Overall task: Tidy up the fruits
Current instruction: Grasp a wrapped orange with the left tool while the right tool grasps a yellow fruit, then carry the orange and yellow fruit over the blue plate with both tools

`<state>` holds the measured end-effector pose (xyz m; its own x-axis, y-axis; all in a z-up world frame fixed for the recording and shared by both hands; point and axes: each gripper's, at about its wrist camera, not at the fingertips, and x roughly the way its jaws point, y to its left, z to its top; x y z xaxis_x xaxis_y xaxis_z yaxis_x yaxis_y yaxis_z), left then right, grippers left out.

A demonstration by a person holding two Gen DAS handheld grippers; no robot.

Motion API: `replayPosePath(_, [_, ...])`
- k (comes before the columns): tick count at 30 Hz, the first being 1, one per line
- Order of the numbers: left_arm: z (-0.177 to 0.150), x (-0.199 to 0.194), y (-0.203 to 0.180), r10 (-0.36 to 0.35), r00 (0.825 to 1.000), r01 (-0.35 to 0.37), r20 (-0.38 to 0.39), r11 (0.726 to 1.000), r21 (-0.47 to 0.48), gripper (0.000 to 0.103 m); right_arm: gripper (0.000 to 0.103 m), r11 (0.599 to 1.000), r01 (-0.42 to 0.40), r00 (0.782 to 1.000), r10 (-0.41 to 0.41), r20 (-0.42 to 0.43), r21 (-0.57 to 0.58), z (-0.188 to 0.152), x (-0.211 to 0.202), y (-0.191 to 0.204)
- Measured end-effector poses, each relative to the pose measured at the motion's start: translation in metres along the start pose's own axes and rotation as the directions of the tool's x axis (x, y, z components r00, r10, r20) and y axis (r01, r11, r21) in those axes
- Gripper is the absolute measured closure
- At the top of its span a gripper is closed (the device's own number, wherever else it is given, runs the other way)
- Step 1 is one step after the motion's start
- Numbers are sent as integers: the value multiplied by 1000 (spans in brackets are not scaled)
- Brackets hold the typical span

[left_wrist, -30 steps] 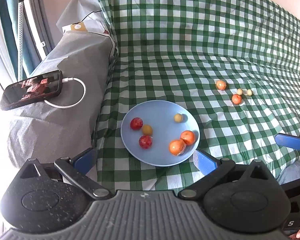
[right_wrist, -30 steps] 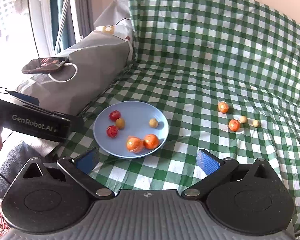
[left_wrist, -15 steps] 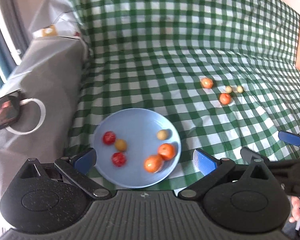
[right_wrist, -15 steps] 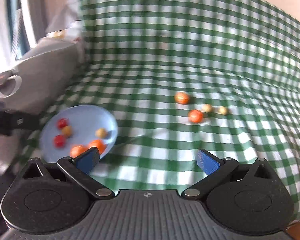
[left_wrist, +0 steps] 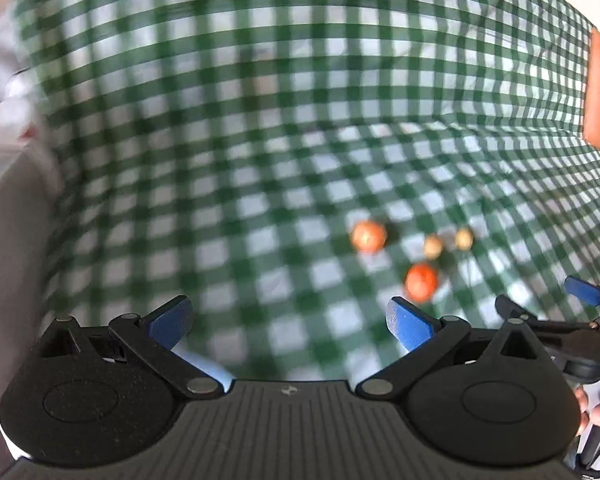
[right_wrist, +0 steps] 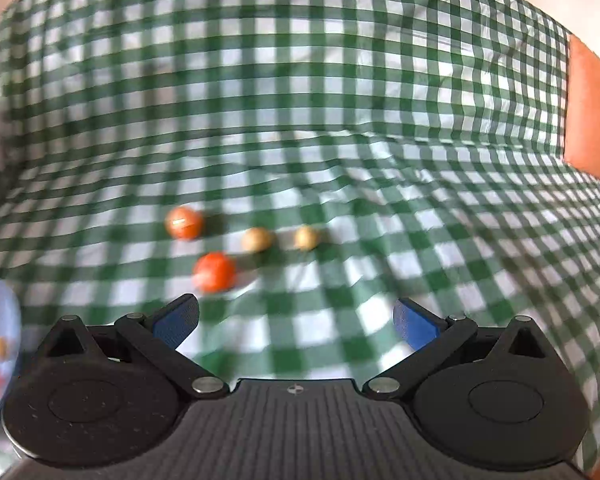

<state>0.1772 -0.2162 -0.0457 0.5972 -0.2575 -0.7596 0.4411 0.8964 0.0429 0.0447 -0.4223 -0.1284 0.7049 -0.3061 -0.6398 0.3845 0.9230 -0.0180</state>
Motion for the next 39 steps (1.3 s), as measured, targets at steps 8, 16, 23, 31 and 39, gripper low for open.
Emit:
replayPosePath(8, [41,129,-29,-138,979,129,-153,989,-69,0,1,999,-30,999,31,-22,36,20,108,-24])
replayPosePath(16, [51,196,-41,-74,966,57,-248,996,-75,0,1,998,-52,999,52,5,39,14,159,-23])
replayPosePath(23, [58,197,-48,-33,971,14,-238,997,-78,17,46,995,-96,994,95,54,5,9,149,-15])
replayPosePath(31, [54,144,-51,-137,983,136,-120,991,-17,60,77,997,-75,997,75,31,19,16,131,-15])
replayPosePath(39, [18,52,-35,-74,983,69,-170,997,-30,60,77,997,-66,997,67,27,-46,13,51,-8])
